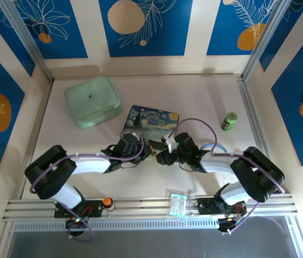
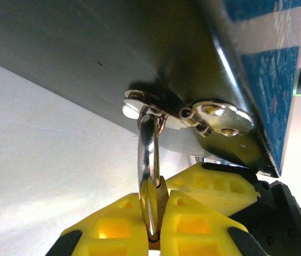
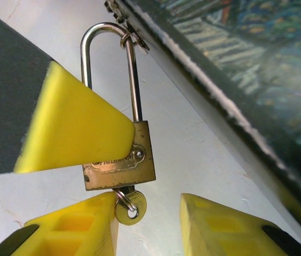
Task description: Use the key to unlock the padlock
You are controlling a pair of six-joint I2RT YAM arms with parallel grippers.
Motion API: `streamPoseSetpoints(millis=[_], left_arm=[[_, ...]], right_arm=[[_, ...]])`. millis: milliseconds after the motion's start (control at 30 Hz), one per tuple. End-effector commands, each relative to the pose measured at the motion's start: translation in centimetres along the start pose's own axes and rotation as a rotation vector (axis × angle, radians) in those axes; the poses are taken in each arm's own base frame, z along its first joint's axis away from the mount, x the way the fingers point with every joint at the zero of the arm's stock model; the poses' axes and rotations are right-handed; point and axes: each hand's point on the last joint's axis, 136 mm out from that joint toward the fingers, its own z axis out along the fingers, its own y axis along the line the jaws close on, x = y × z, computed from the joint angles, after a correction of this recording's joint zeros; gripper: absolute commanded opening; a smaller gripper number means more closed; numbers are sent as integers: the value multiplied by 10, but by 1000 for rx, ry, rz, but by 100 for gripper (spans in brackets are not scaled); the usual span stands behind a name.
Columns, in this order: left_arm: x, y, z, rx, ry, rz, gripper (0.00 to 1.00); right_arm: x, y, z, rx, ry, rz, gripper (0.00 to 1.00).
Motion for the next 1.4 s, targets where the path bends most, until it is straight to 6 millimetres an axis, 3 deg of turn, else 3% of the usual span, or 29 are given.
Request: streamPoseSetpoints(millis=[0, 333, 600, 733, 1033, 1233, 1367], left_arm=[[14, 32, -5, -89, 51, -21, 0], [11, 36, -8, -129, 32, 13, 0], [8, 40, -11, -168, 24, 40, 0], [-2, 57, -22, -304, -15, 171, 2], [-20, 73, -40, -457, -76, 319, 13], [-22, 83, -36, -519, -70, 349, 16], [-18, 81, -26, -441, -83, 304, 15]], right_arm=[[-19, -33, -10, 163, -76, 61, 36], [-21, -36, -14, 184, -90, 129, 38], [-27, -32, -21, 193, -110, 186, 51], [-31, -38, -25, 241, -129, 251, 59], [-31, -32, -21, 233, -127, 267, 59], [-29, -27, -15, 231, -117, 269, 59], [-24, -28, -13, 231, -108, 282, 59]])
